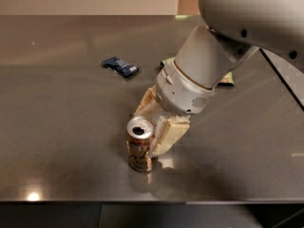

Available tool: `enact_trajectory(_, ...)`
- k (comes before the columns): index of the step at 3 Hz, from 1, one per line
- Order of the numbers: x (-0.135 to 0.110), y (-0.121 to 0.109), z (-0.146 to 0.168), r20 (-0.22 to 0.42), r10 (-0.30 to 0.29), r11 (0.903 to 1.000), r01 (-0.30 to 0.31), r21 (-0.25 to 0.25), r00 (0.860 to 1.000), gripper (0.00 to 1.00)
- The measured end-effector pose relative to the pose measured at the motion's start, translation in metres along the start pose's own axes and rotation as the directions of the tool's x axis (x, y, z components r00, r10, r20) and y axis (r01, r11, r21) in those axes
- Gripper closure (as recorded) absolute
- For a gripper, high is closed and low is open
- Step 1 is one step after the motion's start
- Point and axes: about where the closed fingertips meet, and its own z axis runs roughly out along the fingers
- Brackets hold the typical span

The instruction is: Move orange can near rxbar blueberry

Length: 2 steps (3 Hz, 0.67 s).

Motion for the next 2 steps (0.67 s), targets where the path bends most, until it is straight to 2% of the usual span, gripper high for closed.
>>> enact_trajectory(1, -0.0043, 0.0033, 0.0040, 0.021, -0.011, 0.9996, 0.011, -0.025, 1.000, 0.72)
enact_trajectory(2, -0.0093, 0.0012, -0.0018, 0.042, -0.014, 0.9997, 0.014, -0.021, 0.999, 0.96)
